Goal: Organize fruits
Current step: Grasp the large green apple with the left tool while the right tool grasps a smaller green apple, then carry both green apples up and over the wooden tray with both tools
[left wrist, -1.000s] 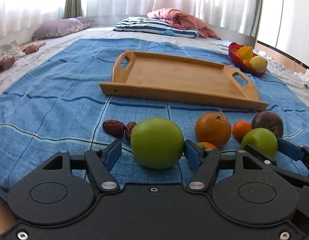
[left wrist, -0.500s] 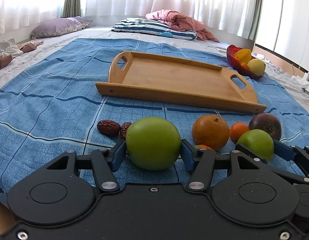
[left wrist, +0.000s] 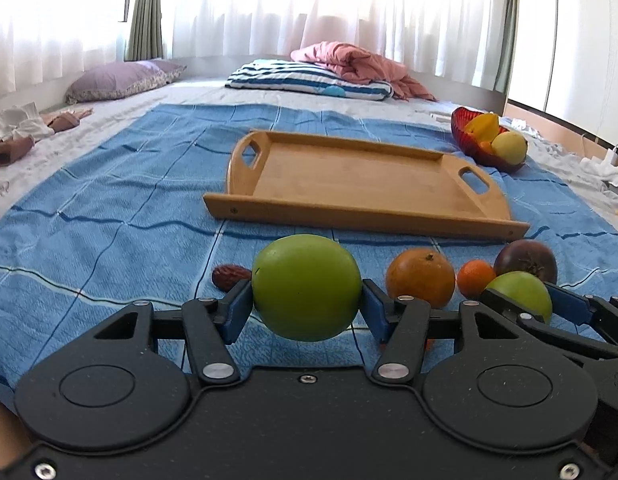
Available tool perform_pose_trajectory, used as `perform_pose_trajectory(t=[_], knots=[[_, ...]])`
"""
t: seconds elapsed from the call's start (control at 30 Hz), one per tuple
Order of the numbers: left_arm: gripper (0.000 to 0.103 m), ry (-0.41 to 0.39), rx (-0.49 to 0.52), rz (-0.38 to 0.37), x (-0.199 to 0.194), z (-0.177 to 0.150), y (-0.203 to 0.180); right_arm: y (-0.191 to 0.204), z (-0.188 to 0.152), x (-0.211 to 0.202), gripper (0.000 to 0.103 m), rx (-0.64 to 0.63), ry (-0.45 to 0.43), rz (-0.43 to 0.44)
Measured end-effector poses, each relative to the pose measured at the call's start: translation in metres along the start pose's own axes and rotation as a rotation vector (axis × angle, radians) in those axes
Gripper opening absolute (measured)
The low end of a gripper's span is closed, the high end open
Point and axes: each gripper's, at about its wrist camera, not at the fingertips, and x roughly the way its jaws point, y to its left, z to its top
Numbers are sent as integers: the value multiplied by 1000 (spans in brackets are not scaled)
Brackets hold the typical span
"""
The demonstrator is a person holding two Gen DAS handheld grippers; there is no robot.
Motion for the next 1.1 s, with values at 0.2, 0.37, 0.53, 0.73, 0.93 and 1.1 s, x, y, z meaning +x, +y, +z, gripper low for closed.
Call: perform_pose_trajectory(t=[0.2,0.37,0.53,0.73,0.93,1.1], knots=[[56,-11,3,-4,-4,3,-1,0,1,-5,58,4,-13,21],[56,-16,10,-12,-5,7,0,-2,6,-10,58,16,-34,26],[56,-36,14,-19,-4,19,3,-9,19,-12,58,34,-66,42],[56,-45,10,-38,3,38,8,-21,36,-5,58,91,-71,72],[56,-48,-9,-37,15,57,16,-36,57,9,58,145,-74,87],[56,-26,-49,-83,29,78,23,-45,72,24,58,159,-68,93]])
